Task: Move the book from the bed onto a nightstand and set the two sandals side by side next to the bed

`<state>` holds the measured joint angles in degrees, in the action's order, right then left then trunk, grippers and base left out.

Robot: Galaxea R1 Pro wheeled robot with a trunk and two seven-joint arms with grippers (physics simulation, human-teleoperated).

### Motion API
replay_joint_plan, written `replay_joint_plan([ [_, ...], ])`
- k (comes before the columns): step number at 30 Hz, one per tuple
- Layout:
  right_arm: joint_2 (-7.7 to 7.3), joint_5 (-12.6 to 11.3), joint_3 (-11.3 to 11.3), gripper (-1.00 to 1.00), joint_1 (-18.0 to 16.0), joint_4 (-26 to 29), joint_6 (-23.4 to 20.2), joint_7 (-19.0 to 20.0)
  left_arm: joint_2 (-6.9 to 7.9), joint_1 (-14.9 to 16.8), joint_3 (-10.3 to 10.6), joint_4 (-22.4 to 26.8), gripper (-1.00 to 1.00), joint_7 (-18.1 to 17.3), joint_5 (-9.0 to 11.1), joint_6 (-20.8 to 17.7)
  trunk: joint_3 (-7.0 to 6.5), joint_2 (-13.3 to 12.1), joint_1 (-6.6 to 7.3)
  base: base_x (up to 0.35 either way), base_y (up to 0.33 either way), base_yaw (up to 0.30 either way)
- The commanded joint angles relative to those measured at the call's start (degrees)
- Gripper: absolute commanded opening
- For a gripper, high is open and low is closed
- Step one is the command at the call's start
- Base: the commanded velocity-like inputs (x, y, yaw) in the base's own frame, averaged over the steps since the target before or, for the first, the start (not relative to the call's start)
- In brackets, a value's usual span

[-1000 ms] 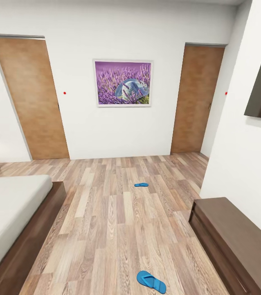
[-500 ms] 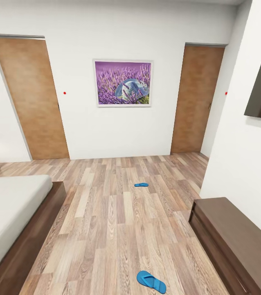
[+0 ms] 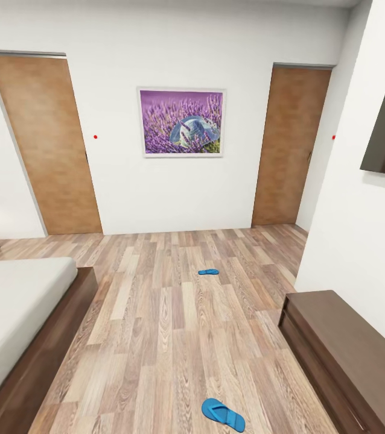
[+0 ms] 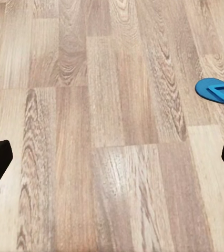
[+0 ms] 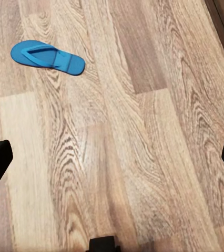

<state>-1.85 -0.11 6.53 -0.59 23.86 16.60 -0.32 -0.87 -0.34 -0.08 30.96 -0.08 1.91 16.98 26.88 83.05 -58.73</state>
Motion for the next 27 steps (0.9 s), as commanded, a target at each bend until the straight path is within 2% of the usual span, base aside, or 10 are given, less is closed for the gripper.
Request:
replay_joint_plan([
  [1,0.01,0.0,0.1,1.00,0.0,0.0,0.2,0.0,-0.01,0.0,0.0,0.1,1.00,0.0,0.2,0.1,0.05,0.0,0.00,0.000,0.000,0.000],
  [5,0.01,0.0,0.1,1.00,0.0,0.0,0.2,0.0,-0.01,0.0,0.0,0.1,1.00,0.0,0.2,0.1,0.05,0.0,0.00,0.000,0.042,0.000],
  [13,0.01,0.0,0.1,1.00,0.0,0.0,0.2,0.0,-0.01,0.0,0.0,0.1,1.00,0.0,0.2,0.1,0.05,0.0,0.00,0.000,0.178,0.000],
  [22,0.01,0.0,0.1,1.00,0.0,0.0,0.2,0.0,-0.01,0.0,0.0,0.1,1.00,0.0,0.2,0.1,0.05,0.0,0.00,0.000,0.032,0.003],
  [27,0.01,0.0,0.1,1.00,0.0,0.0,0.2,0.0,-0.05,0.0,0.0,0.1,1.00,0.0,0.2,0.1,0.05,0.0,0.00,0.000,0.004,0.146],
])
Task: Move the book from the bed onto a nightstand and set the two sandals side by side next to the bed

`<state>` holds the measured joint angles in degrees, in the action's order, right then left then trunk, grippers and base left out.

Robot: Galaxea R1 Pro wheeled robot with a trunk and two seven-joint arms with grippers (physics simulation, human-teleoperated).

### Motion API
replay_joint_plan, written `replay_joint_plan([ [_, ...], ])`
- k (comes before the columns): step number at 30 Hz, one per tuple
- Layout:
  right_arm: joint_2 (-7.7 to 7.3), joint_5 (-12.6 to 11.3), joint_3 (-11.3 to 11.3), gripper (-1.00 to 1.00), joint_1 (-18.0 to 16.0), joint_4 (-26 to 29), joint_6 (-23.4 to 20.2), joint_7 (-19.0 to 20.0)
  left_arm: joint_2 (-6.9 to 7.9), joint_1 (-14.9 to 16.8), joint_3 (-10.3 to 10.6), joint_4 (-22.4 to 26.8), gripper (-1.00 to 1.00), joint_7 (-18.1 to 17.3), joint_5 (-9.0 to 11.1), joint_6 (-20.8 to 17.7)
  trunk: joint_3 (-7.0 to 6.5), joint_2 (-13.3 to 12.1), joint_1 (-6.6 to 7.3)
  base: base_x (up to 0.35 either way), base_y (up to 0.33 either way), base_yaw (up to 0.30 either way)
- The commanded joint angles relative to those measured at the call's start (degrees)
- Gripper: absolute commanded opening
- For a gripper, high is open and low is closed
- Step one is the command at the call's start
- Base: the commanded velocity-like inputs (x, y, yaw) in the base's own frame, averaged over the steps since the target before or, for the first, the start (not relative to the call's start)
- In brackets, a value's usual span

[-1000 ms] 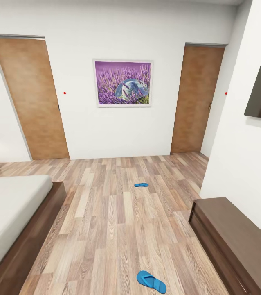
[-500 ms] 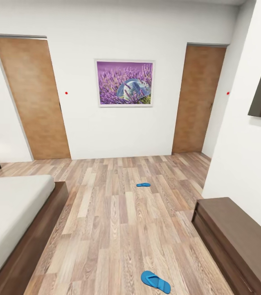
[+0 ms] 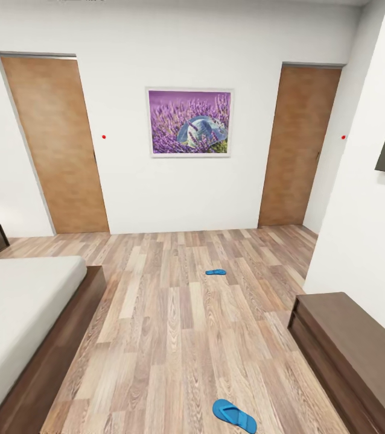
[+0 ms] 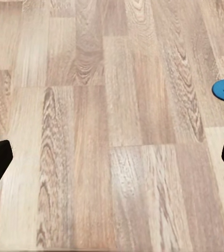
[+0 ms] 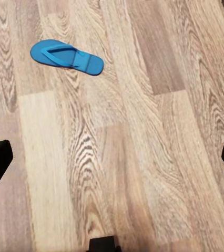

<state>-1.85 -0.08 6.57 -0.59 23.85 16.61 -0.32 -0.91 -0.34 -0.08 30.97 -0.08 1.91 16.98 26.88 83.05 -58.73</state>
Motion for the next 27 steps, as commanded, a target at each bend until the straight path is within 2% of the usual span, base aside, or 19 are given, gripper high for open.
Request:
replay_joint_plan([
  [1,0.01,0.0,0.1,1.00,0.0,0.0,0.2,0.0,-0.01,0.0,0.0,0.1,1.00,0.0,0.2,0.1,0.05,0.0,0.00,0.000,0.001,0.241],
  [16,0.01,0.0,0.1,1.00,0.0,0.0,0.2,0.0,-0.02,0.0,0.0,0.1,1.00,0.0,0.2,0.1,0.05,0.0,0.00,0.012,0.014,0.279],
  [27,0.01,0.0,0.1,1.00,0.0,0.0,0.2,0.0,-0.02,0.0,0.0,0.1,1.00,0.0,0.2,0.1,0.05,0.0,0.00,0.064,0.082,0.032],
])
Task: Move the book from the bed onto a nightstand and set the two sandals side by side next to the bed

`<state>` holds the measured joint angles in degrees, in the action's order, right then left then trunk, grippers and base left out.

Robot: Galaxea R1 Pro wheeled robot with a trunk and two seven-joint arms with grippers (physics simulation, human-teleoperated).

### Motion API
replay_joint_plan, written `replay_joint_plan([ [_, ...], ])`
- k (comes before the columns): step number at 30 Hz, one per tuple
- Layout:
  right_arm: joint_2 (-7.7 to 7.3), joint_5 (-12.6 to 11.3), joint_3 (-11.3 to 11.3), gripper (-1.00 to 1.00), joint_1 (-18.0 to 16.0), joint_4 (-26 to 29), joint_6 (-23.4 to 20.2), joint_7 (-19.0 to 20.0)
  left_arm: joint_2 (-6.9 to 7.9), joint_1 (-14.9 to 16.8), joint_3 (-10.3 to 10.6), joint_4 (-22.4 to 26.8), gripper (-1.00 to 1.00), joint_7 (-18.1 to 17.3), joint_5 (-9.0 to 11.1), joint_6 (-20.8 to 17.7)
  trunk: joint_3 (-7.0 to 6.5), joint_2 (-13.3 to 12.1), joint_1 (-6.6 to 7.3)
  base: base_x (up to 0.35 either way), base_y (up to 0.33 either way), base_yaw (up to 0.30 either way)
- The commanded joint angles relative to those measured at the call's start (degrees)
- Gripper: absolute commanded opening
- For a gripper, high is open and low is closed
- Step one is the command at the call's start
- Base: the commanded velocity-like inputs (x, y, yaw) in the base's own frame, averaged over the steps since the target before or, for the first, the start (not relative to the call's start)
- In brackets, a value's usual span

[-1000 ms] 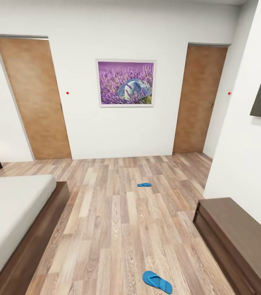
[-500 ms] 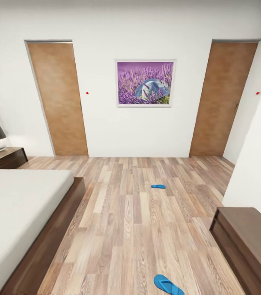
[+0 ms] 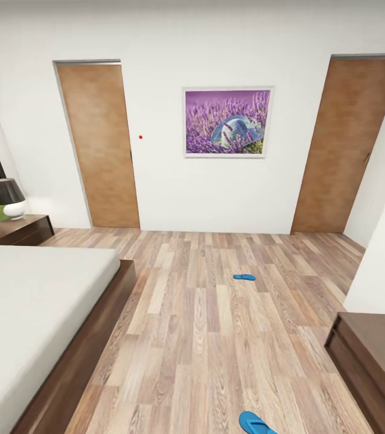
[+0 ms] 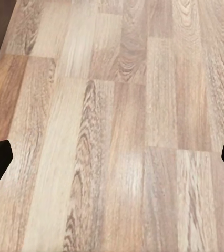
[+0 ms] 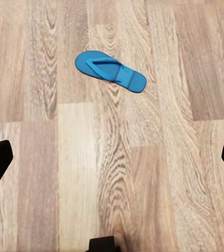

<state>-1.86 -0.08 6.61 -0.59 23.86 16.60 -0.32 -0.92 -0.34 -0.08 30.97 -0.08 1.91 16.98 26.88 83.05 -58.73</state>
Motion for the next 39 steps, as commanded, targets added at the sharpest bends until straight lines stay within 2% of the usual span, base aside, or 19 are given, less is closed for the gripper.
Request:
replay_joint_plan([
  [1,0.01,0.0,0.1,1.00,0.0,0.0,0.2,0.0,-0.02,0.0,0.0,0.1,1.00,0.0,0.2,0.1,0.05,0.0,0.00,0.007,0.008,0.008],
  [8,0.01,0.0,0.1,1.00,0.0,0.0,0.2,0.0,0.01,0.0,0.0,0.1,1.00,0.0,0.2,0.1,0.05,0.0,0.00,0.002,0.003,0.122],
  [23,0.01,0.0,0.1,1.00,0.0,0.0,0.2,0.0,0.00,0.0,0.0,0.1,1.00,0.0,0.2,0.1,0.05,0.0,0.00,0.008,0.001,0.276],
  [29,0.01,0.0,0.1,1.00,0.0,-0.1,0.2,0.0,0.04,0.0,0.0,0.1,1.00,0.0,0.2,0.1,0.05,0.0,0.00,0.243,0.095,0.184],
  [39,0.01,0.0,0.1,1.00,0.0,0.0,0.2,0.0,0.04,0.0,0.0,0.1,1.00,0.0,0.2,0.1,0.05,0.0,0.00,0.225,0.102,0.019],
])
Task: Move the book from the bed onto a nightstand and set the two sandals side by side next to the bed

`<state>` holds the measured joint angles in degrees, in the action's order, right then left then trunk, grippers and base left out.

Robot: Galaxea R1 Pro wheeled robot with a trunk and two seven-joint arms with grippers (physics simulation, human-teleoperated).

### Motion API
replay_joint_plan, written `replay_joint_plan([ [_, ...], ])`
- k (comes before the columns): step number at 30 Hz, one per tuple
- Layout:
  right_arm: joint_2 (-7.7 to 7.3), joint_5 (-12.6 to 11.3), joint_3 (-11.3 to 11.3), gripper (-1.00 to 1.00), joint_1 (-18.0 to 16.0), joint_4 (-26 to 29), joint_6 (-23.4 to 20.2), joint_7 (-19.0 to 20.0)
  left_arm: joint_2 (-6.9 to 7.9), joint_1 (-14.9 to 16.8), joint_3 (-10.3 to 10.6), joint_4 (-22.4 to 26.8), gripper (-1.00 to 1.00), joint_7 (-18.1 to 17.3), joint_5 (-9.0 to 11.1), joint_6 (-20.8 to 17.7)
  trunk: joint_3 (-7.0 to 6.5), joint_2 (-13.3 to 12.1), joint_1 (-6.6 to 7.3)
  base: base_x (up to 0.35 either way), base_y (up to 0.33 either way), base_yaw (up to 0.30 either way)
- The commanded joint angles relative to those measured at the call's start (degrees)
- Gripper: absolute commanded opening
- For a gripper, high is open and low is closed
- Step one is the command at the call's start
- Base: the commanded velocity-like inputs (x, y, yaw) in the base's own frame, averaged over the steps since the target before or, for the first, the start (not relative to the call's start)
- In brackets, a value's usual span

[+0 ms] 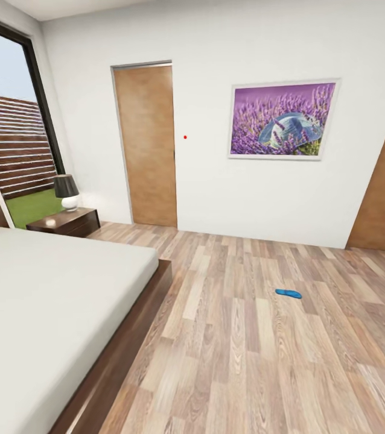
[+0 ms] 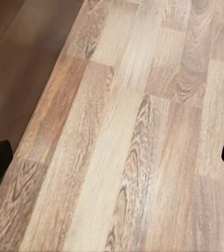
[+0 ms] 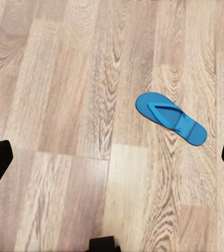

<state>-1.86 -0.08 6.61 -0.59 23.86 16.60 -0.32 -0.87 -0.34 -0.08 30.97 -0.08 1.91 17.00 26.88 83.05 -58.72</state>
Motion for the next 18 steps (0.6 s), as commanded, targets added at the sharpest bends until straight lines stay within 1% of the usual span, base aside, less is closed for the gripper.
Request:
replay_joint_plan([
  [1,0.01,0.0,0.0,1.00,0.0,0.0,0.2,0.0,-0.01,0.0,0.0,0.1,1.00,0.0,0.2,0.1,0.04,0.0,-0.01,0.123,0.024,0.001],
  [6,0.01,0.0,0.0,1.00,0.0,-0.1,0.2,0.0,-0.02,0.0,0.0,0.1,1.00,0.0,0.2,0.1,0.04,0.0,-0.01,0.231,0.074,0.001],
  [12,0.01,0.0,0.0,1.00,0.0,0.0,0.2,0.0,-0.04,0.0,0.0,0.1,1.00,0.0,0.2,0.1,0.04,0.0,-0.01,0.292,0.107,0.000],
  [15,0.01,0.0,0.0,1.00,0.0,0.0,0.2,0.0,-0.05,0.0,0.0,0.1,1.00,0.0,0.2,0.1,0.04,0.0,-0.01,0.272,0.040,0.000],
  [18,0.01,0.0,0.0,1.00,0.0,-0.1,0.2,0.0,-0.04,0.0,0.0,0.1,1.00,0.0,0.2,0.0,0.04,0.0,-0.01,0.132,0.013,0.000],
])
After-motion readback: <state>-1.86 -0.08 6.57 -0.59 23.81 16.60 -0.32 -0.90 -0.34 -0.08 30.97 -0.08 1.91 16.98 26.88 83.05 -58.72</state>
